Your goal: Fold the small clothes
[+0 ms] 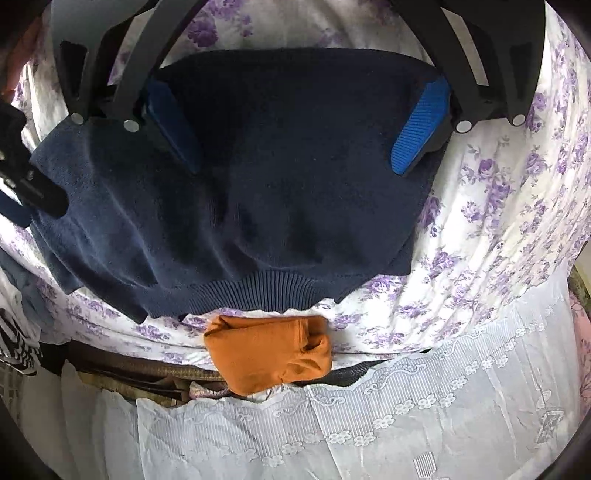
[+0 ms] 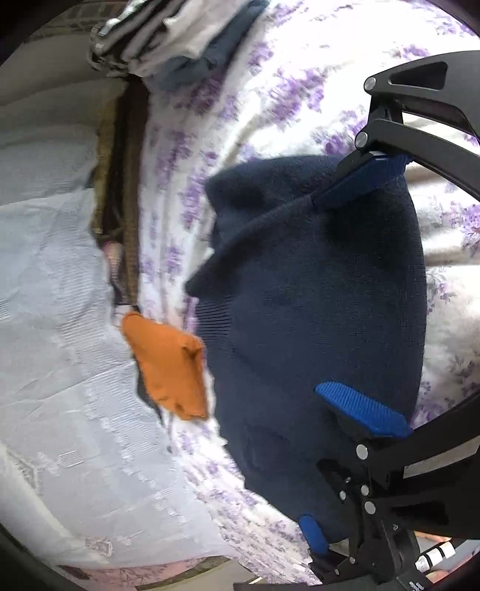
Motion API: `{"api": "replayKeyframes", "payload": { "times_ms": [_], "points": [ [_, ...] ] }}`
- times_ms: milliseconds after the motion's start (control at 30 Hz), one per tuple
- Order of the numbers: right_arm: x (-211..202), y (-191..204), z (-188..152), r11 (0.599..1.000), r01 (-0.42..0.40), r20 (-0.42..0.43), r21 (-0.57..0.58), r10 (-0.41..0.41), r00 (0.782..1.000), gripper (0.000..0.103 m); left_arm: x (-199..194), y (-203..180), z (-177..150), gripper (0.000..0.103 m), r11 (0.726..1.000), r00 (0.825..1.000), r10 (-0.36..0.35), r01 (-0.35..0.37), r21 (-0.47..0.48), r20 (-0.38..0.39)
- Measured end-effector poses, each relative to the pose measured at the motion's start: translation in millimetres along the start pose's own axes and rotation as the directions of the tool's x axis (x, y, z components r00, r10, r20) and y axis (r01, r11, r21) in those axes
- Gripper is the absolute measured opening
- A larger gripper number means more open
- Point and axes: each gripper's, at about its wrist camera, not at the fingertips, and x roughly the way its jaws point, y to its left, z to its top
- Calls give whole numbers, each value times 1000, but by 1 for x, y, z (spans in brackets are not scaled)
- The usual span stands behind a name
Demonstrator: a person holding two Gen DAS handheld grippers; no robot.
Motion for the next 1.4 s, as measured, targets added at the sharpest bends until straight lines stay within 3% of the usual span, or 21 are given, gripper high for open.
{"api": "replayKeyframes", "payload": {
  "times_ms": [100, 233, 433, 600, 667, 733, 833, 900, 967, 1133, 1233, 1300, 1400],
  "points": [
    [3, 0, 1, 1000, 11, -13, -7, -11, 1000, 95, -1, -1, 1, 99, 1000, 1000, 4, -4, 6, 5],
    [26, -1, 0, 1000, -5, -129, -11, 4, 992, 99, 4, 0, 1, 99, 1000, 1000, -8, 8, 2, -18],
    [11, -5, 0, 1000, -8, -58, 15, 9, 998, 97, 1, 0, 0, 99, 1000, 1000, -6, 6, -2, -9],
    [-11, -12, 4, 998, -29, 18, 57, 28, 999, 97, -28, 8, 0, 99, 999, 992, -13, 17, -32, 123],
    [-17, -12, 4, 997, -37, 40, 61, 35, 999, 97, -31, 7, 0, 99, 999, 990, -23, 27, -30, 137],
    [-17, -9, 4, 999, -5, 56, 39, 2, 998, 97, -21, 2, 0, 99, 1000, 995, -10, 10, -1, 99],
    [-16, -16, 10, 997, -4, 74, 78, -2, 997, 84, -6, 2, 3, 99, 1000, 999, 12, -12, -3, 32],
    [-8, -22, 22, 994, -31, 56, 108, 25, 998, 68, -5, 11, 10, 99, 999, 999, -6, 8, -40, 42],
    [1, -24, 31, 992, -42, 42, 122, 37, 998, 59, -3, 18, 23, 99, 998, 999, -16, 19, -67, 49],
    [42, -22, 53, 992, -51, -17, 118, 53, 998, 57, 17, 23, 58, 99, 996, 999, -11, 15, -93, 45],
    [77, -32, 50, 991, -22, -107, 135, 37, 994, 57, 61, 20, 62, 99, 999, 997, 12, -15, -49, -74],
    [83, -37, 45, 988, -46, -97, 147, 61, 993, 57, 74, 30, 55, 99, 992, 995, -52, 42, -117, -88],
    [76, -33, 46, 991, -35, -76, 129, 45, 996, 55, 68, 32, 56, 99, 993, 996, -52, 43, -114, -77]
  ]
}}
